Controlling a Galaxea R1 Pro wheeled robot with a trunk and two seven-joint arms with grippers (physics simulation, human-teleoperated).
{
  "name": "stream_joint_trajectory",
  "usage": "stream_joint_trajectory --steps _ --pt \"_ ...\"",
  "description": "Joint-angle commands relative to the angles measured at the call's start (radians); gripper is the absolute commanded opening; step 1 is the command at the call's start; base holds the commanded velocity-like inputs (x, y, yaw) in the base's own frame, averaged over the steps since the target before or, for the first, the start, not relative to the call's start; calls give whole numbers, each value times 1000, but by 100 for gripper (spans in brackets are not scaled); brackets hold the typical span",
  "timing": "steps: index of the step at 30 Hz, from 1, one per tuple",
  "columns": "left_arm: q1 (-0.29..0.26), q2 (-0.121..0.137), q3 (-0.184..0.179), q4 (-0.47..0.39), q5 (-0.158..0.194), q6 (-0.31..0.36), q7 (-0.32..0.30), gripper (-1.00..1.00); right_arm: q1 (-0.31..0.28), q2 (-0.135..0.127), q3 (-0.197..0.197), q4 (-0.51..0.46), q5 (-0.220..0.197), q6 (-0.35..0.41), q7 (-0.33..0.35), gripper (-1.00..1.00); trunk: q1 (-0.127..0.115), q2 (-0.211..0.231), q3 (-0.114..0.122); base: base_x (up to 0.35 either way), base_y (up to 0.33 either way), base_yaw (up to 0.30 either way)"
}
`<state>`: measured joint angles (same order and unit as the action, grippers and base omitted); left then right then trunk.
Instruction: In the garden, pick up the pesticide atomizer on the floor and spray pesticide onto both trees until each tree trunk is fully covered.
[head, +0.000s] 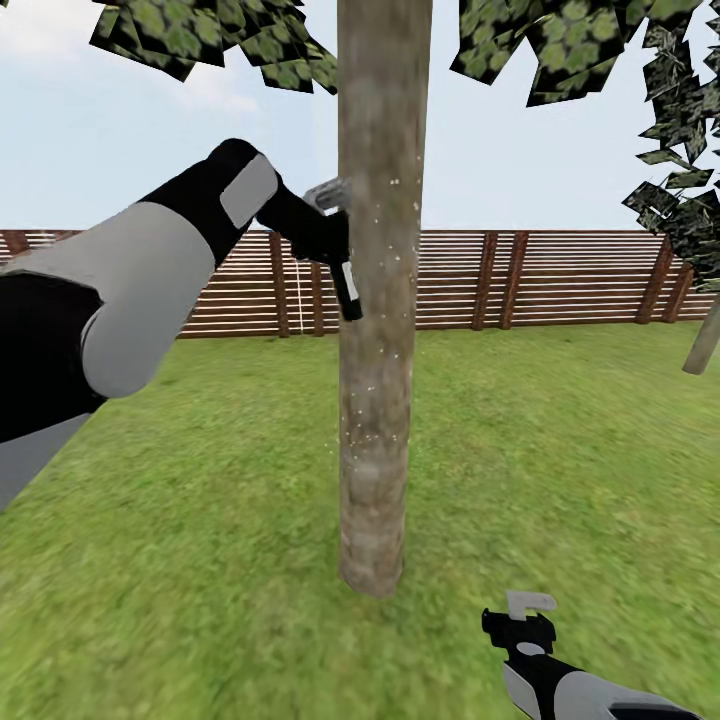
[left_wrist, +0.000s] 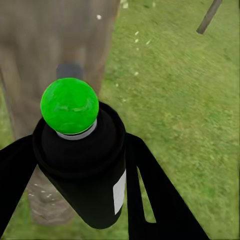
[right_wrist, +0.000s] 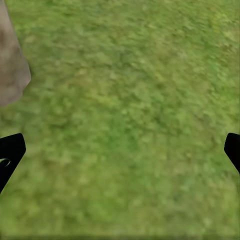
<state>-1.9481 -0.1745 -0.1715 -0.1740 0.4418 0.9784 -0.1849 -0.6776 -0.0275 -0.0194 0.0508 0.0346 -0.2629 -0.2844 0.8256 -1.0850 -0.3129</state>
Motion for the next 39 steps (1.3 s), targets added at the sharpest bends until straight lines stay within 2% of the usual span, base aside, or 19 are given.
stream_joint_trajectory --steps 1,2,4,10,15,18,20,21,23,27,30,31,32,34,36,37,39 --pt "-2 0 -2 55 0 -2 -3 -100 -2 0 -2 4 4 -7 -2 100 0 -1 -1 0 0 0" --pt "-2 0 -1 95 0 -5 -3 -100 -2 0 -2 4 4 -7 -2 100 0 -1 -1 0 0 0" --pt "-2 0 -1 123 0 -6 -4 -100 -2 0 -2 4 4 -7 -2 100 0 -1 -1 0 0 0" --pt "8 0 0 142 0 -7 -11 -100 -2 0 -2 4 4 -6 -2 100 0 -1 -1 0 0 0" --pt "95 0 -7 143 -53 -27 -10 -100 -2 1 -2 4 4 -6 -2 100 0 -1 -1 0 0 0" --pt "222 0 -13 143 -68 -91 -10 -100 -2 8 -2 4 4 -6 -2 100 0 -1 -1 0 0 0" --pt "269 0 -16 143 -80 -133 -10 -100 -2 11 -2 4 4 -6 -2 100 0 -1 -1 0 0 0" --pt "338 0 -18 143 -99 -178 -10 -100 -2 13 -2 5 4 -6 -2 100 0 -1 -1 0 0 0" --pt "437 0 -20 143 -151 -260 -10 -100 -2 13 -2 5 4 -6 -2 100 0 -1 -1 0 0 0" --pt "580 0 -19 143 -201 -425 -11 -100 -2 14 -2 4 4 -6 -2 100 0 -1 -1 0 0 0" --pt "683 0 -21 143 -228 -479 -10 -100 -2 14 -2 4 4 -6 -2 100 0 -1 -1 0 0 0" --pt "745 0 -22 143 -265 -505 -10 -100 -2 14 -2 4 4 -6 -2 100 0 -1 -1 0 0 0" --pt "814 0 -23 143 -312 -586 -10 -100 -2 14 -2 4 4 -6 -2 100 0 -1 -1 0 11 0" --pt "900 0 -23 143 -345 -731 -10 -100 -2 14 -2 4 4 -6 -2 100 0 -1 -1 26 133 0" --pt "961 0 -23 143 -361 -854 -10 -100 -2 14 -2 4 4 -7 -2 100 0 -1 -1 59 265 0" --pt "976 0 -23 143 -364 -886 -10 -100 -2 14 -2 4 4 -7 -2 100 0 -1 -1 73 321 0" --pt "987 0 -23 143 -367 -910 -10 -100 -2 15 -2 4 4 -7 -2 100 0 -1 -1 77 338 0"
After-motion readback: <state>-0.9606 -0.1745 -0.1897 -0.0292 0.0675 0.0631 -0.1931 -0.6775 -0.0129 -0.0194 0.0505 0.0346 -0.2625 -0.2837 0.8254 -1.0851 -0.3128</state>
